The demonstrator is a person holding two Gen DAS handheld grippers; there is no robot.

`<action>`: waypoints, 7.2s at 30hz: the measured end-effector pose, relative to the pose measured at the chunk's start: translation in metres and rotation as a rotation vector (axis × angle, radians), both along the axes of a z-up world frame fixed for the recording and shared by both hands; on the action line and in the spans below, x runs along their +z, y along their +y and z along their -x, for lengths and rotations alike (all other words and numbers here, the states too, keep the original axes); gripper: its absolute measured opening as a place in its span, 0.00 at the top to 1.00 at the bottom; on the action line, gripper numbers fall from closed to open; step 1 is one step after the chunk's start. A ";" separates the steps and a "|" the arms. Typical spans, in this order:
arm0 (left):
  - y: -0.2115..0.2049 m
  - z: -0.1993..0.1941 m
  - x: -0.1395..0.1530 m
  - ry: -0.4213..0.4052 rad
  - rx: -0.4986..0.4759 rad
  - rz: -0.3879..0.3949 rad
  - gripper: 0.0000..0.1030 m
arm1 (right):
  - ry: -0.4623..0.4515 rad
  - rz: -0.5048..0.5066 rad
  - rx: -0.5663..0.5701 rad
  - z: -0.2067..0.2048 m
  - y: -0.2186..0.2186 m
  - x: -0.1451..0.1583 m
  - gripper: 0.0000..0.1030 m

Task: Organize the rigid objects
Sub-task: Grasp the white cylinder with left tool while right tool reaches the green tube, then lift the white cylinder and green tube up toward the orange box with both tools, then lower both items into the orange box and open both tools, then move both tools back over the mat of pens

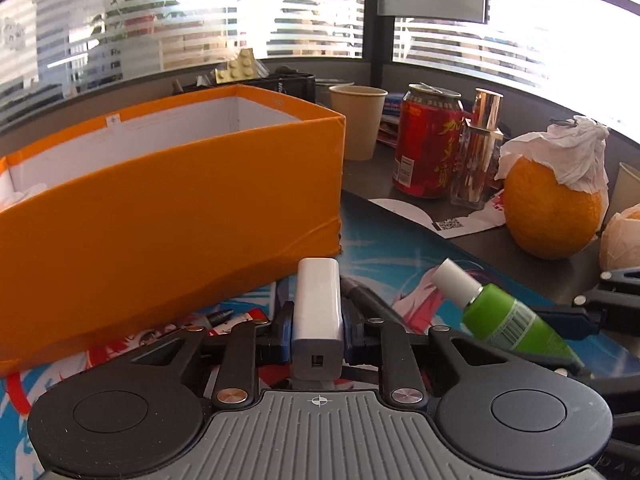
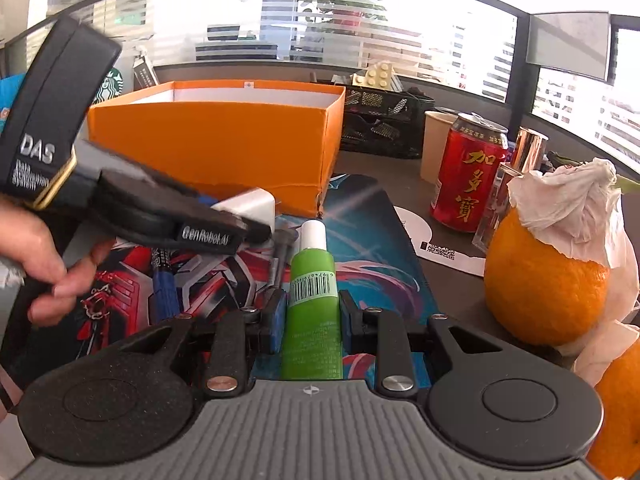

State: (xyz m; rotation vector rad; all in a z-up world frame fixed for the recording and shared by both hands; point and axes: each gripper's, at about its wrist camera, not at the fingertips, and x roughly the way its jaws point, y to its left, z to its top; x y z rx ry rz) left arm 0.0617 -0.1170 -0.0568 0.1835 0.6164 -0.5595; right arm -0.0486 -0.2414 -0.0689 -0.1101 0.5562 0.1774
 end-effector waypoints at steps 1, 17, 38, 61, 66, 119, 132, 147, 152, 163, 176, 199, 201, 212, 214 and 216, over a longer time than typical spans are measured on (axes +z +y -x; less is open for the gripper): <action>-0.001 0.002 0.000 -0.007 0.000 -0.008 0.80 | -0.003 -0.002 -0.002 0.000 -0.001 0.000 0.76; 0.019 0.019 0.022 -0.001 0.016 0.049 0.80 | -0.035 0.004 -0.020 0.003 -0.001 0.010 0.86; 0.028 0.021 0.015 0.026 -0.006 0.037 0.78 | 0.083 -0.045 -0.059 -0.018 -0.016 -0.008 0.70; 0.035 0.026 0.029 0.023 -0.010 0.076 0.80 | -0.052 0.066 -0.056 -0.006 0.002 0.019 0.72; 0.041 0.028 0.043 -0.008 0.004 0.081 0.80 | -0.080 0.071 -0.041 -0.010 0.010 0.030 0.72; 0.115 -0.047 0.156 -0.194 0.173 0.174 0.80 | -0.341 0.023 0.108 -0.096 0.069 0.185 0.84; 0.109 -0.095 0.114 -0.089 0.189 0.138 0.80 | -0.241 0.000 0.123 -0.150 0.075 0.156 0.84; 0.100 -0.111 0.074 -0.001 0.177 0.103 0.80 | -0.091 -0.081 0.153 -0.179 0.074 0.113 0.84; 0.096 -0.110 0.070 0.007 0.169 0.091 0.80 | -0.052 -0.143 0.168 -0.182 0.072 0.110 0.84; 0.095 -0.111 0.061 0.031 0.178 0.069 0.80 | 0.033 -0.300 0.182 -0.195 0.059 0.108 0.84; 0.094 -0.117 0.049 0.073 0.183 0.047 0.80 | 0.247 -0.365 0.095 -0.236 0.050 0.061 0.82; 0.098 -0.114 0.056 0.064 0.217 0.048 0.67 | 0.283 -0.175 0.061 -0.241 0.071 0.058 0.67; 0.100 -0.108 0.064 0.041 0.221 0.054 0.58 | 0.262 -0.171 0.060 -0.236 0.070 0.065 0.65; 0.104 -0.058 0.113 -0.104 0.227 0.072 0.34 | 0.093 -0.154 0.059 -0.183 0.065 0.119 0.56; 0.102 -0.048 0.120 -0.119 0.221 0.077 0.34 | 0.064 -0.137 0.053 -0.172 0.066 0.127 0.56; 0.103 -0.039 0.125 -0.132 0.218 0.082 0.34 | 0.043 -0.131 0.053 -0.162 0.066 0.133 0.56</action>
